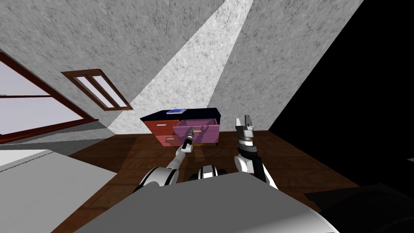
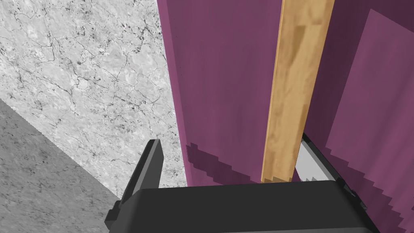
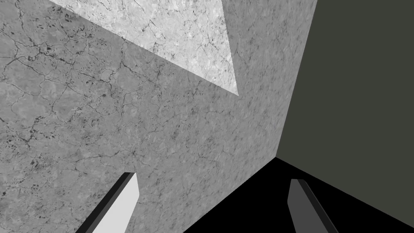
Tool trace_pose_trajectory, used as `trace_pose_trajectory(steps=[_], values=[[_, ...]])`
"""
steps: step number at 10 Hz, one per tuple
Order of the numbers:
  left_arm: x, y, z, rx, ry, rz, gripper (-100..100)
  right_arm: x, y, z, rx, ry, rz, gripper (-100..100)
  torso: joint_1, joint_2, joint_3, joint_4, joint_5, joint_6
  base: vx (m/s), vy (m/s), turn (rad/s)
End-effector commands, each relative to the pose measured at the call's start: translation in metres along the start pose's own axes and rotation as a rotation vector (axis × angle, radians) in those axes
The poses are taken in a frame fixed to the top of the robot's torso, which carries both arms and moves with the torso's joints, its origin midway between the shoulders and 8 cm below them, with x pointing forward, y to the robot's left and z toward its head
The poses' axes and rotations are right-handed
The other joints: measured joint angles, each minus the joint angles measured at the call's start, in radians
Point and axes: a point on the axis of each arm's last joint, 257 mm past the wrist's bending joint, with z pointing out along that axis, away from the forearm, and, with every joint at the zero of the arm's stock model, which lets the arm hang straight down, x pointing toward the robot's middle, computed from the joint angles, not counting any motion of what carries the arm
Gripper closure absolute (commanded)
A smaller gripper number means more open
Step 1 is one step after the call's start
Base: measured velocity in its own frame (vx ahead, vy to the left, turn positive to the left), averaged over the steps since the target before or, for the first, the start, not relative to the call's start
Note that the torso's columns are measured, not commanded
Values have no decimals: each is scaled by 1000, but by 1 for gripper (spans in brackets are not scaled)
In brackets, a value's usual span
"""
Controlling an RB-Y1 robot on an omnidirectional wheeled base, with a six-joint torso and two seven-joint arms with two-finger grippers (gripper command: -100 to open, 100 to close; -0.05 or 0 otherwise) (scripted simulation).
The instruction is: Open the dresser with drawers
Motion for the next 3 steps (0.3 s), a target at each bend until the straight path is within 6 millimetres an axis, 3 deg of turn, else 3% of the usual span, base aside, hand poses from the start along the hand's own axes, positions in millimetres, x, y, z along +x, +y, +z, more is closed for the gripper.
trace_pose_trajectory(steps=[1, 3], values=[[0, 0, 0, 0, 0, 0, 0, 0, 0, 0, 0, 0, 0, 0, 0, 0, 0, 0, 0, 0, 0, 0, 0], [0, 0, 0, -1, 0, 0, 0, 0, 0, 0, 0, 0, 0, 0, 0, 0, 0, -1, 0, 0, 0, 0, 0]])
